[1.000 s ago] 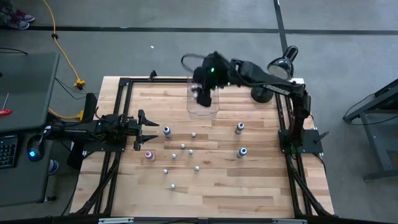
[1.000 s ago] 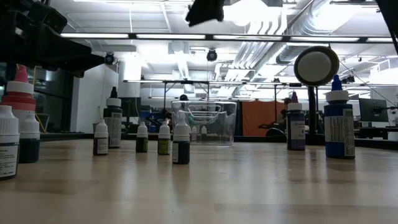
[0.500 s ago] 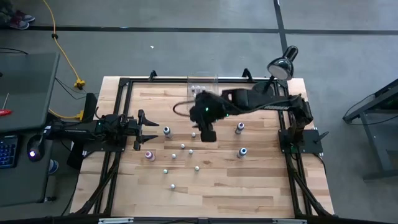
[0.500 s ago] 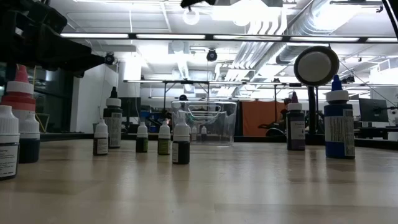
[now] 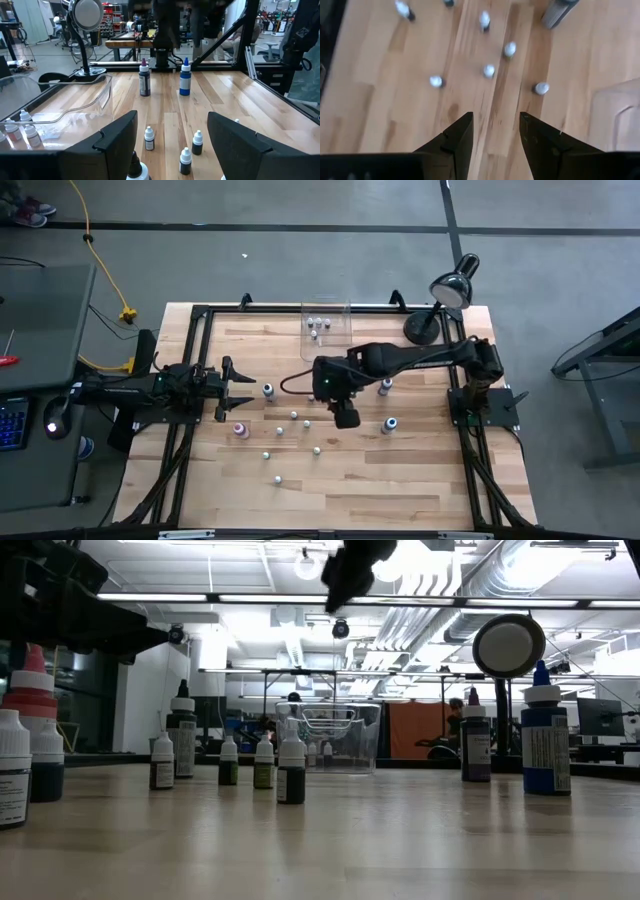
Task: Pick & Place food coloring
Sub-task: Put the small food coloring bottle into the transparent bin
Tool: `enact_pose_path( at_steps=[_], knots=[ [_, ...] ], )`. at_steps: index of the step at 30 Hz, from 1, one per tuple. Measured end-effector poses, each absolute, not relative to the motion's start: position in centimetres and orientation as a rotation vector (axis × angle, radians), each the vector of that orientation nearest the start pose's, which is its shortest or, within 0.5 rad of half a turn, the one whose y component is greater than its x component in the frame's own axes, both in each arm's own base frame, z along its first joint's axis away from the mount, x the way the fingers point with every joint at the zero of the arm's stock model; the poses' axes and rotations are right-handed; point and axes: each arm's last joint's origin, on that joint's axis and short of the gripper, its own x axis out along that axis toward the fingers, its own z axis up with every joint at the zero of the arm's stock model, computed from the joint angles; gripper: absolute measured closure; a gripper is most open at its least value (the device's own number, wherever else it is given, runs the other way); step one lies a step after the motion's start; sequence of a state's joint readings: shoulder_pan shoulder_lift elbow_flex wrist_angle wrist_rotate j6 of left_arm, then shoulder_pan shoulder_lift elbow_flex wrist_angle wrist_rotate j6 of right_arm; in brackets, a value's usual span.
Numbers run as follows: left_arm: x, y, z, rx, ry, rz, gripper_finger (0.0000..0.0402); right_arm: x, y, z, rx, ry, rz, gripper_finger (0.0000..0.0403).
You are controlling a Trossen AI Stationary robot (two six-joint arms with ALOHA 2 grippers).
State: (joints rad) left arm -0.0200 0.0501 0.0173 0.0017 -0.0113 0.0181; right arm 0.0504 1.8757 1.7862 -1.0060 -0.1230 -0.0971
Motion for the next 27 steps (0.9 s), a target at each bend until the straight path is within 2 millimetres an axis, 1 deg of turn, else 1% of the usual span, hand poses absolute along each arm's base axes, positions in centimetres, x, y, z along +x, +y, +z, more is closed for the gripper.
enact_pose_path(
  at_steps=[8,11,14,20,24,27],
  knots=[
    [10.0,-0.2,16.6,0.019,0.031,-0.009,0.0163,39.3,1.7,26.1,-0.145,1.103,0.253,0.0254],
    [10.0,-0.2,16.6,0.019,0.031,-0.009,0.0163,39.3,1.3,24.3,-0.148,1.095,0.243,0.0254],
    [10.0,-0.2,16.6,0.019,0.031,-0.009,0.0163,39.3,1.0,23.1,-0.147,1.066,0.232,0.0253],
    [10.0,-0.2,16.6,0.019,0.031,-0.009,0.0163,39.6,0.5,21.7,-0.159,1.059,0.192,0.0253],
    [10.0,-0.2,16.6,0.019,0.031,-0.009,0.0163,40.5,0.2,21.0,-0.161,1.067,0.177,0.0253],
    [10.0,-0.2,16.6,0.019,0.031,-0.009,0.0163,41.2,-0.1,21.1,-0.146,1.071,0.182,0.0253]
  ],
)
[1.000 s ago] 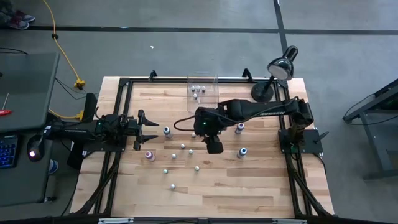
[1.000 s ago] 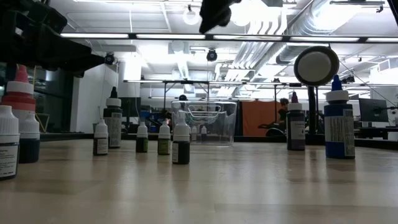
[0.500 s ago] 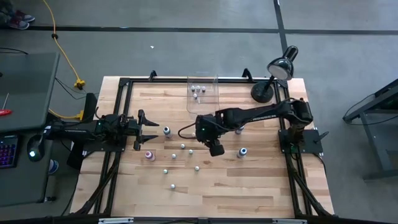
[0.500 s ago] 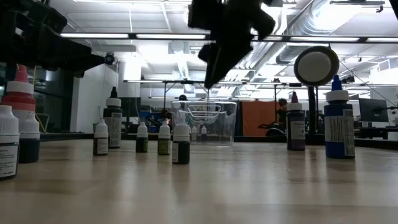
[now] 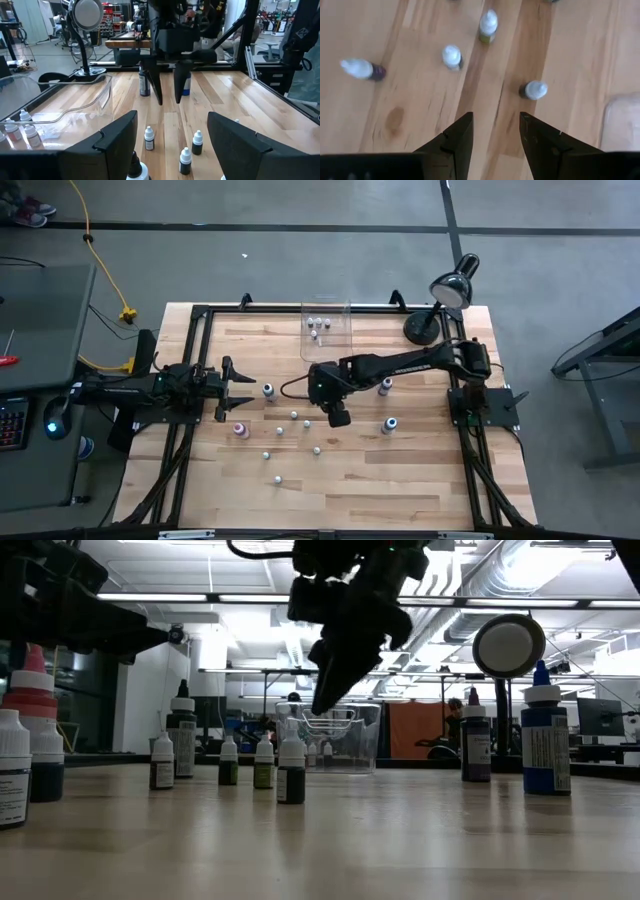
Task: Pick & Place food coloring
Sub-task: Put the small food coloring bottle into the transparent bin
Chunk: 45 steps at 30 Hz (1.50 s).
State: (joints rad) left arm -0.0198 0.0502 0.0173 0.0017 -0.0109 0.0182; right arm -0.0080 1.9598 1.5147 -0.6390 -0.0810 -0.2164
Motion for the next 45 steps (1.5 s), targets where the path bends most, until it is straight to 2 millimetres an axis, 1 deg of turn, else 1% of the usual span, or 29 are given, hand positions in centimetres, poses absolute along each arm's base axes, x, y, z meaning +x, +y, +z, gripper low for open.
enact_pose_path(
  at_steps=[7,10,14,18,21,26,32,37,41,45],
  knots=[
    [10.0,-0.2,16.6,0.019,0.031,-0.007,0.0163,42.7,-1.1,22.8,-0.139,1.100,0.181,0.0253],
    [10.0,-0.2,16.6,0.019,0.031,-0.007,0.0163,43.4,-1.5,23.0,-0.131,1.126,0.214,0.0253],
    [10.0,-0.2,16.6,0.019,0.031,-0.006,0.0163,44.5,-2.3,22.2,-0.115,1.194,0.235,0.0253],
    [10.0,-0.2,16.6,0.019,0.031,-0.006,0.0163,45.6,-3.2,21.6,-0.125,1.212,0.248,0.0253],
    [10.0,-0.2,16.6,0.019,0.031,-0.006,0.0163,46.1,-3.7,20.9,-0.141,1.223,0.251,0.0253],
    [10.0,-0.2,16.6,0.019,0.031,-0.006,0.0163,46.2,-4.2,20.3,-0.156,1.241,0.243,0.0253],
    [10.0,-0.2,16.6,0.019,0.031,-0.006,0.0163,46.4,-4.2,19.9,-0.197,1.232,0.248,0.0253],
    [10.0,-0.2,16.6,0.019,0.031,-0.005,0.0163,46.8,-4.3,18.6,-0.201,1.250,0.251,0.0253],
    [10.0,-0.2,16.6,0.019,0.031,-0.007,0.0163,47.1,-4.2,18.0,-0.209,1.250,0.247,0.0253],
    [10.0,-0.2,16.6,0.019,0.031,-0.008,0.0163,47.1,-4.3,17.9,-0.225,1.252,0.228,0.0253]
  ],
)
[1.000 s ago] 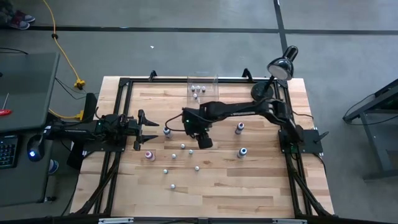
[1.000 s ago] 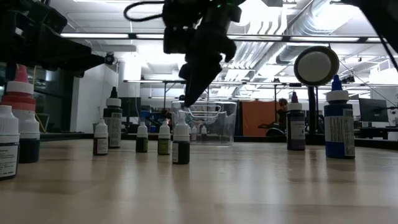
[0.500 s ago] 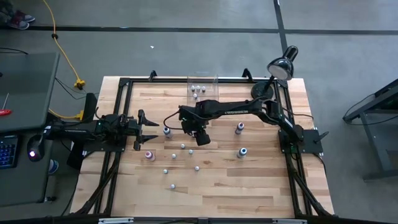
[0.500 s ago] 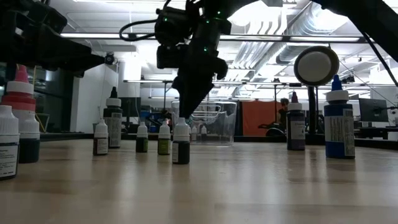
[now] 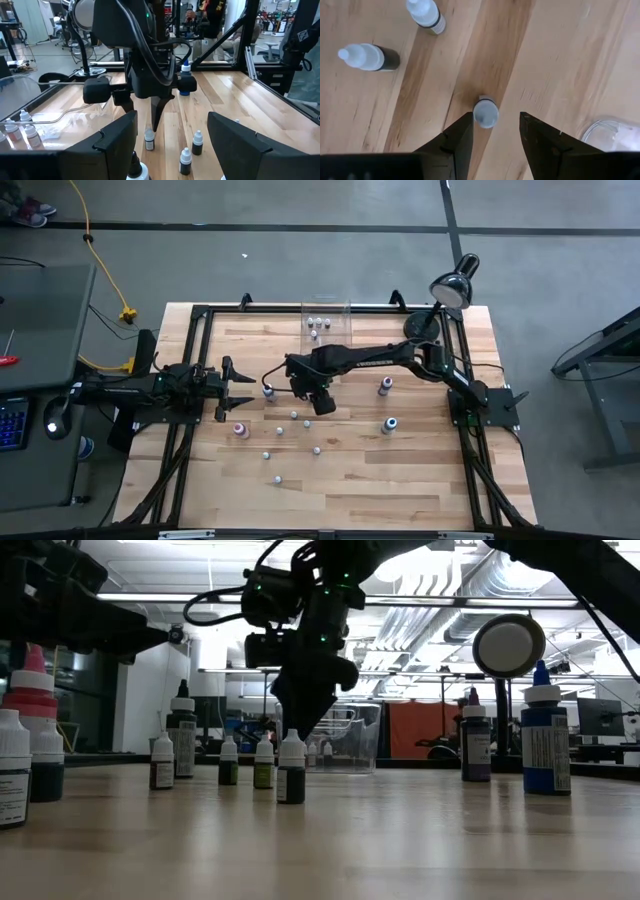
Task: Pick & Place food coloring
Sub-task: Put the small food coloring bottle into the transparent bin
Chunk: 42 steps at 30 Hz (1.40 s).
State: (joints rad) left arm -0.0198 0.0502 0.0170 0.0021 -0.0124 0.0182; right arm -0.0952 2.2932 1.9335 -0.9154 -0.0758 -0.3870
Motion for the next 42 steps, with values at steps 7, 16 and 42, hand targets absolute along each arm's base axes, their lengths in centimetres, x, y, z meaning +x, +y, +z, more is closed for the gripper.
enact_pose_path(
  at_steps=[7,16,42],
  knots=[
    [10.0,-0.2,16.6,0.019,0.031,-0.008,0.0163,47.2,-4.0,17.5,-0.229,1.261,0.232,0.0253],
    [10.0,-0.2,16.6,0.019,0.031,-0.008,0.0163,47.4,-3.5,17.4,-0.229,1.253,0.228,0.0253],
    [10.0,-0.2,16.6,0.019,0.031,-0.008,0.0163,47.3,-3.1,17.2,-0.254,1.292,0.155,0.0259]
  ],
)
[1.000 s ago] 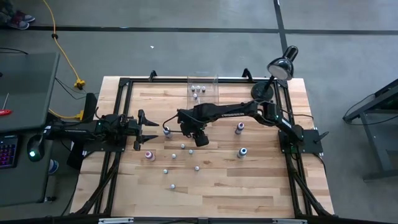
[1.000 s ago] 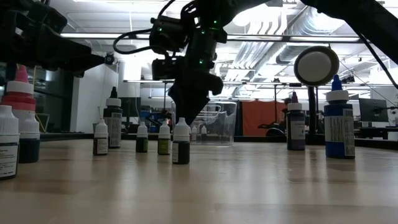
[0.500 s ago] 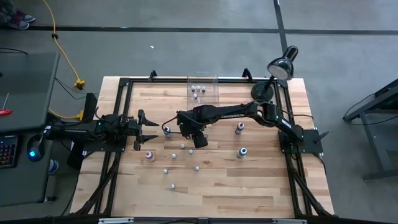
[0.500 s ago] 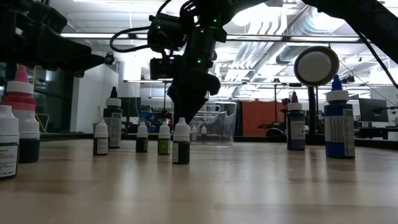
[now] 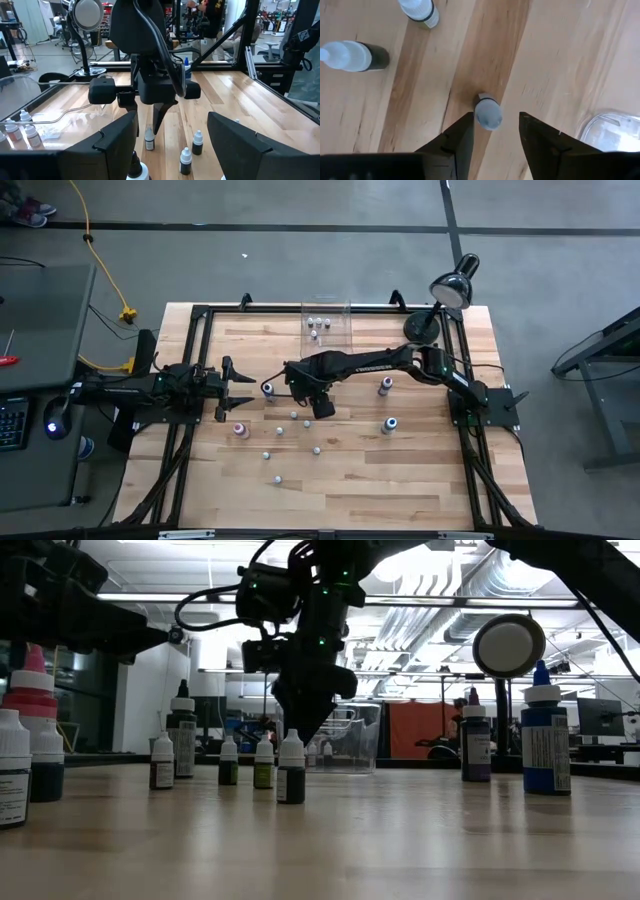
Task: Pick & Place food coloring
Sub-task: Put the small food coloring bottle into the transparent bin
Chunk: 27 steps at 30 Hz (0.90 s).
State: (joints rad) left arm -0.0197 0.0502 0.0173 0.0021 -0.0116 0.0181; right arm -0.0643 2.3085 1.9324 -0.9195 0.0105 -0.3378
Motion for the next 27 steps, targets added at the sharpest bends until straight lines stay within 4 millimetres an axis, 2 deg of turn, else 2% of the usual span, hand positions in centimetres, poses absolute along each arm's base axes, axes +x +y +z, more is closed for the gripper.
enact_pose_path(
  at_steps=[15,27],
  knots=[
    [9.98,-0.16,16.57,0.019,0.031,-0.009,0.0163,47.22,-2.86,17.16,-0.250,1.296,0.167,0.0351],
    [9.98,-0.17,16.56,0.019,0.031,-0.009,0.0163,47.15,-2.65,17.16,-0.248,1.303,0.176,0.0353]
  ],
)
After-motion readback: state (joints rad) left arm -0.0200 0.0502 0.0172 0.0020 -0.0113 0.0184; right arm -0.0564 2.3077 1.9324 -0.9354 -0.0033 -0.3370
